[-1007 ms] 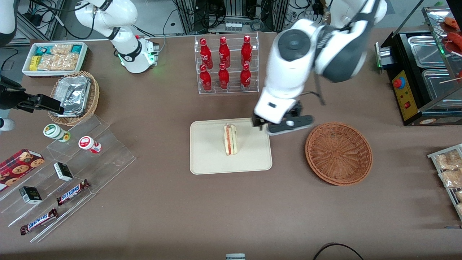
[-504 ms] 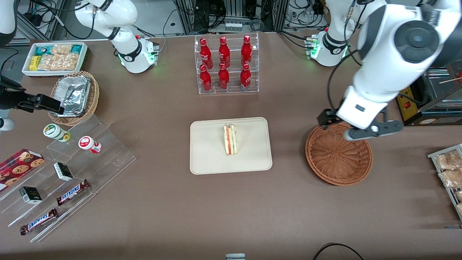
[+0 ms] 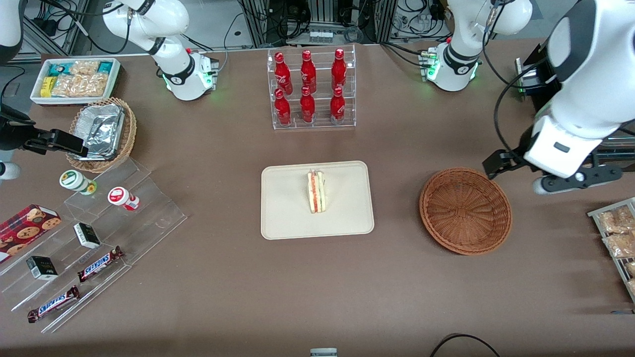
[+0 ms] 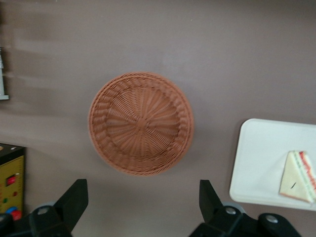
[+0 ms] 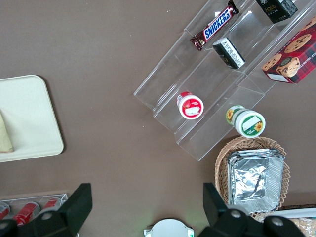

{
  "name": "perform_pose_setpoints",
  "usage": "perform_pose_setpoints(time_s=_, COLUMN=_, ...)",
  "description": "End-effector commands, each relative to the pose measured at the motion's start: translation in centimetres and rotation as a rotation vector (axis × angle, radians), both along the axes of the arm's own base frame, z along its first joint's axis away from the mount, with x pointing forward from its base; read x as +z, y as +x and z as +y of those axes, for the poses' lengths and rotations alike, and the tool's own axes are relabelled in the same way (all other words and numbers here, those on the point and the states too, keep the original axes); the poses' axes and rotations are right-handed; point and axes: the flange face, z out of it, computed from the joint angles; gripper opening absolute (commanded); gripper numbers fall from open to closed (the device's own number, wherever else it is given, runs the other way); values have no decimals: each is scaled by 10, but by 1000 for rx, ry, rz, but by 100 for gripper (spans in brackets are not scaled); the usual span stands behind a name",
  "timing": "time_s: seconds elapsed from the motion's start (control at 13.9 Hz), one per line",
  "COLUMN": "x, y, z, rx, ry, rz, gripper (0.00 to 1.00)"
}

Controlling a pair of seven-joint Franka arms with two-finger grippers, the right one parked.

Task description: Place sandwich from basket to tray

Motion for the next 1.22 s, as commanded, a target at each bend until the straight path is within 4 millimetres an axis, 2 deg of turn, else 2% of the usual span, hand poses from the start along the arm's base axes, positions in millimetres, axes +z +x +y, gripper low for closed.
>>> perform_pose_setpoints(time_s=0.0, x=9, y=-9, z=9, rx=-27, ry=-21, rz=7, gripper=99)
perform_pose_setpoints(time_s=0.07, x=8, y=-4, z=35, rx=16, ry=-26, rz=11, gripper=99)
perform_pose_setpoints(time_s=0.14, x=5, y=-2, z=31, rx=-1, ry=-40, rz=18, gripper=99)
perform_pose_setpoints(time_s=0.22, x=12, y=-6, z=14, rx=-40, ry=-52, rz=9, gripper=99)
perform_pose_setpoints(time_s=0.29, x=16, y=-7, z=27, rx=-26, ry=-70, rz=7, gripper=99)
perform_pose_setpoints(time_s=0.36, x=18, y=-11, z=21, rx=-48, ry=-83, rz=12, gripper=99)
perform_pose_setpoints(time_s=0.43, x=23, y=-17, z=27, rx=-50, ry=-82, rz=11, gripper=99)
perform_pose_setpoints(time_s=0.79, x=29, y=-44, z=34, rx=-144, ry=-49, rz=16, gripper=99)
perform_pose_setpoints(time_s=1.15, x=37, y=-52, z=51, rx=-158, ry=-45, rz=23, gripper=99)
